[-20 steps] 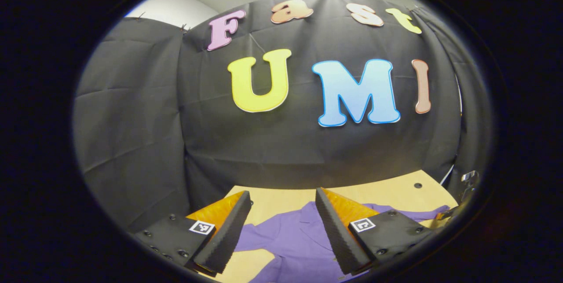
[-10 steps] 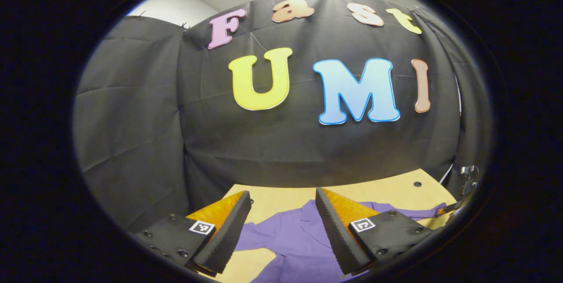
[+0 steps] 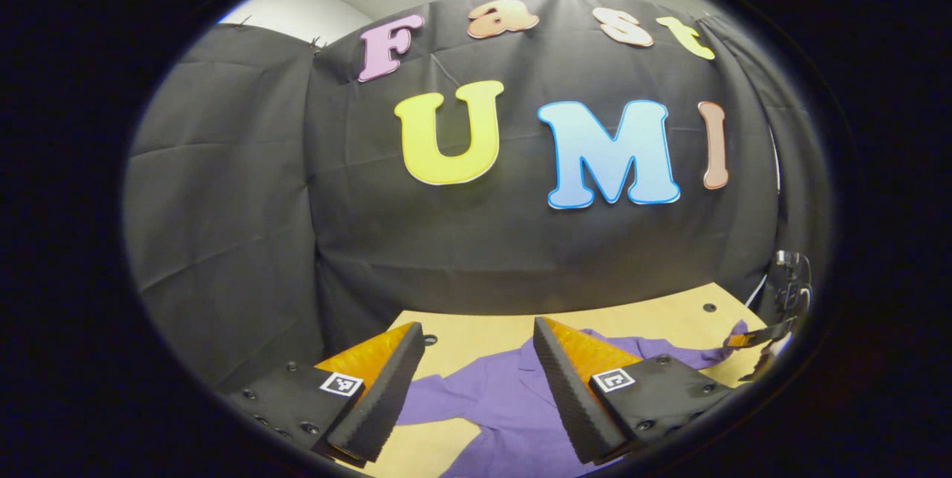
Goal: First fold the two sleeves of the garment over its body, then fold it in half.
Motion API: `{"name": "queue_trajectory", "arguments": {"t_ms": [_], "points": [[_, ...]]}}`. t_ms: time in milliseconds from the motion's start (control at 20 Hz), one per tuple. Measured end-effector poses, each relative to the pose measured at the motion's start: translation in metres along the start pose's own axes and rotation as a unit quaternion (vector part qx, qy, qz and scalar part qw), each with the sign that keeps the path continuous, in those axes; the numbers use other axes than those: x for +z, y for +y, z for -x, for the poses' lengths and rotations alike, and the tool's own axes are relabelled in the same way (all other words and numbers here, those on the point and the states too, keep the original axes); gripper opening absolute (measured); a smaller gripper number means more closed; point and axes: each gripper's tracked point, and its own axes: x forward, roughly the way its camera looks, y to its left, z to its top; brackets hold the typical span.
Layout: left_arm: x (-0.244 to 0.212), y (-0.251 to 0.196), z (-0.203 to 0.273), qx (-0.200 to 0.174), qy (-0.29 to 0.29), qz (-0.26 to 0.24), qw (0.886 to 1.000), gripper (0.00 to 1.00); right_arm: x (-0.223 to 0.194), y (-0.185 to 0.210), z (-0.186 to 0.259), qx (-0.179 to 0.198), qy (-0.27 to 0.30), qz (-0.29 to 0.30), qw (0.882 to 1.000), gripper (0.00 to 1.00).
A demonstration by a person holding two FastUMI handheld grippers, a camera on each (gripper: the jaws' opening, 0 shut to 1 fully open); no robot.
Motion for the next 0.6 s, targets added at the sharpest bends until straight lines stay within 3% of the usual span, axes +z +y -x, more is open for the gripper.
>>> {"name": "queue_trajectory", "arguments": {"t_ms": [600], "points": [[-0.011, 0.081, 0.009, 0.027, 0.000, 0.002, 1.000, 0.98, 0.032, 0.213, 0.031, 0.135, -0.048, 0.034, 0.989, 0.06]]}}
